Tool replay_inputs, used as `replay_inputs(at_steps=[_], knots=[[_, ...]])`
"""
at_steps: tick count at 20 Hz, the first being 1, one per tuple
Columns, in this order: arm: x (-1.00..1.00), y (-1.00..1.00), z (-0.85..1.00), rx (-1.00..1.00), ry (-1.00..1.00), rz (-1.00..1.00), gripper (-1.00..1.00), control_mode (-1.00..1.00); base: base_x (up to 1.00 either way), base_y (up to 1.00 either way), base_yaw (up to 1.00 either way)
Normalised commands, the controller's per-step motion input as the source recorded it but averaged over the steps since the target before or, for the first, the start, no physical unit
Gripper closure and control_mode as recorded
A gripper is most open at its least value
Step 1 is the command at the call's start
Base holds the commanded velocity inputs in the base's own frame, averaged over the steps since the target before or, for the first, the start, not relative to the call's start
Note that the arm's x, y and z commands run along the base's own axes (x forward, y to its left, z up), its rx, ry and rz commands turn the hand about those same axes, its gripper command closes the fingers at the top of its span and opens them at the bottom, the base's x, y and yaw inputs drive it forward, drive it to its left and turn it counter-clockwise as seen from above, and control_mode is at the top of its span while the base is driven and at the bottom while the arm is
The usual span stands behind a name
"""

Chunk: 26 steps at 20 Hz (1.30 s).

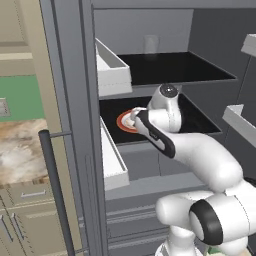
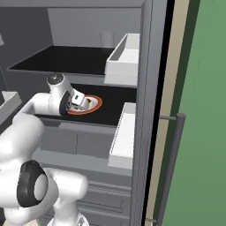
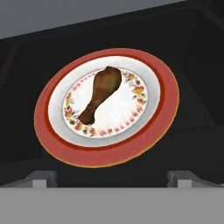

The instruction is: Retrieve the chicken drumstick from the fridge and place it on the saucepan with marinade on the stove.

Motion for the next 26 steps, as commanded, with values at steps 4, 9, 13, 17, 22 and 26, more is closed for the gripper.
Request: replay_inputs(at_steps=[4, 9, 13, 17, 22, 26], knots=[[0.46, 0.04, -0.25, 0.0, 0.0, -0.05, -1.0, -1.0, 0.0, 0.0, 0.0], [0.37, 0.04, -0.12, 0.0, 0.0, -0.07, -1.0, -1.0, 0.0, 0.0, 0.0], [0.31, 0.03, -0.01, 0.0, 0.0, -0.09, -1.0, -1.0, 0.0, 0.0, 0.0], [0.31, 0.02, -0.05, 0.0, 0.0, -0.1, -1.0, -1.0, 0.0, 0.0, 0.0], [0.28, 0.02, -0.08, 0.0, 0.0, -0.09, -1.0, -1.0, 0.0, 0.0, 0.0], [0.27, 0.0, -0.08, 0.0, 0.0, -0.08, -1.0, -1.0, 0.0, 0.0, 0.0]])
